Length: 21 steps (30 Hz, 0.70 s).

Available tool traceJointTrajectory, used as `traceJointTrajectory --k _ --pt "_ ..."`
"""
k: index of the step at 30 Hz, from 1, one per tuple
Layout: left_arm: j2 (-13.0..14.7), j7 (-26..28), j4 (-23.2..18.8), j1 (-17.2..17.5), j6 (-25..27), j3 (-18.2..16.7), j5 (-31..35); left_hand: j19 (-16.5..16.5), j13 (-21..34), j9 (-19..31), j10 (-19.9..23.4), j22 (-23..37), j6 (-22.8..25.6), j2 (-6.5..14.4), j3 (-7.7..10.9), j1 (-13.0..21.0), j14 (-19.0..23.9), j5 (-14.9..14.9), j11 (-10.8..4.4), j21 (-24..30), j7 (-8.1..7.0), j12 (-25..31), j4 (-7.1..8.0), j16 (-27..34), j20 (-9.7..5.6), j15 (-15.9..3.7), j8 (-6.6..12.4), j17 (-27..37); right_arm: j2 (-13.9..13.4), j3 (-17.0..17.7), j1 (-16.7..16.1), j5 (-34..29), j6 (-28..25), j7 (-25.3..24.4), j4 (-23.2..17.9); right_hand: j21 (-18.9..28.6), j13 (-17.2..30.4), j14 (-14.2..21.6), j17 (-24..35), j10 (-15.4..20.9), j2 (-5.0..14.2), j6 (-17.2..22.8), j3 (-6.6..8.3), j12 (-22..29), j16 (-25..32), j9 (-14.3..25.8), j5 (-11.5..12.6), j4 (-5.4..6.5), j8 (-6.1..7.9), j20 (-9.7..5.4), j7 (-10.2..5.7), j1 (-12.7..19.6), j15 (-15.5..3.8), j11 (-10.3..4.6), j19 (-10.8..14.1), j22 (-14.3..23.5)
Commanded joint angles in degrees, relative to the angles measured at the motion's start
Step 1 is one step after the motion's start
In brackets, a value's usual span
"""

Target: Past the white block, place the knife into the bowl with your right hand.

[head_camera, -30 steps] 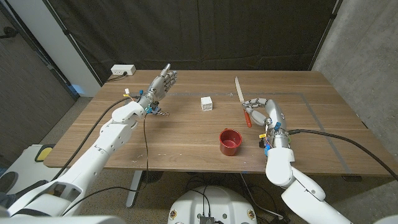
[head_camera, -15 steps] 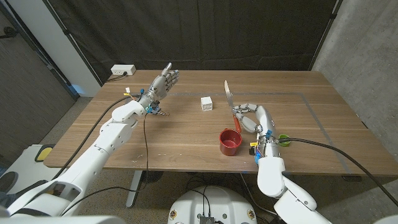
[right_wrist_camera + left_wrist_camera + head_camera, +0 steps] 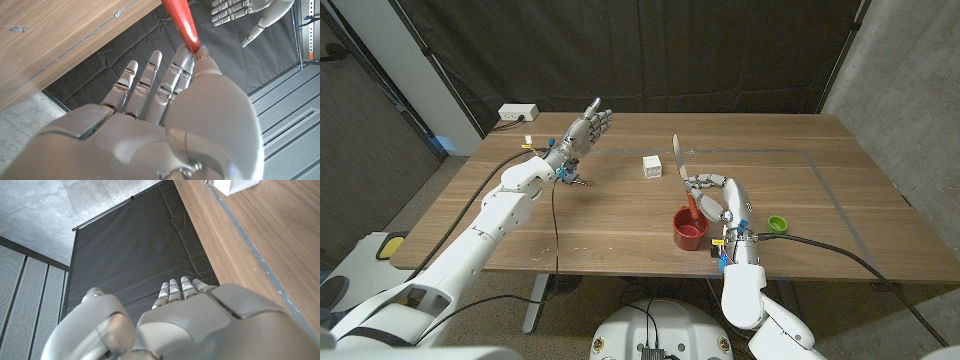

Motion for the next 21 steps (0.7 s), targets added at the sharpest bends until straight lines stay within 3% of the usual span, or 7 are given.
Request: traceJointTrajectory --k 1,14,21 --pt "-0.3 -0.8 1.1 -1.3 0.3 0.7 0.4 -0.5 0.2 0.3 0.3 0.3 0.5 0.2 -0.27 -0.2 0.0 -0.1 -0.06 0.2 0.02 0.0 0.27 0.0 0.04 -0.35 0.06 0.1 2.2 -1.4 -0.3 -1.7 2.3 -3.9 3.0 0.3 0.1 0.1 0.1 0.0 0.67 4.7 -0.23 -0.2 -0.2 0.1 0.4 0.01 0.42 0.35 -4.21 0.1 -6.36 -0.3 0.2 0.1" --pt "0.0 -0.4 0.6 -1.0 0.7 0.7 0.6 -0.3 0.2 0.3 0.3 0.3 0.5 0.3 -0.45 -0.3 0.0 -0.1 -0.1 0.3 0.08 0.0 0.29 0.0 0.32 -0.35 0.02 0.1 3.3 -1.5 -0.8 0.4 3.5 -5.0 6.3 0.5 0.0 -0.1 -0.1 -0.6 0.53 4.7 -0.54 -0.6 -0.6 0.1 0.3 0.21 0.49 0.33 -4.25 -0.2 -6.26 -0.25 0.7 0.2" --pt "0.0 -0.5 0.6 -1.3 1.1 0.9 0.8 -0.2 0.2 0.3 0.2 0.3 0.5 0.3 -0.56 -0.3 0.0 -0.1 -0.12 0.4 0.05 0.0 0.3 0.0 0.45 -0.39 0.02 0.1 3.9 -1.5 -1.5 0.9 4.1 -6.1 7.1 0.7 -0.6 -1.4 -0.3 -2.9 0.48 4.5 -0.79 -2.0 -1.3 0.3 0.3 0.44 0.63 0.4 -4.34 -0.6 -6.13 -0.29 0.8 0.3"
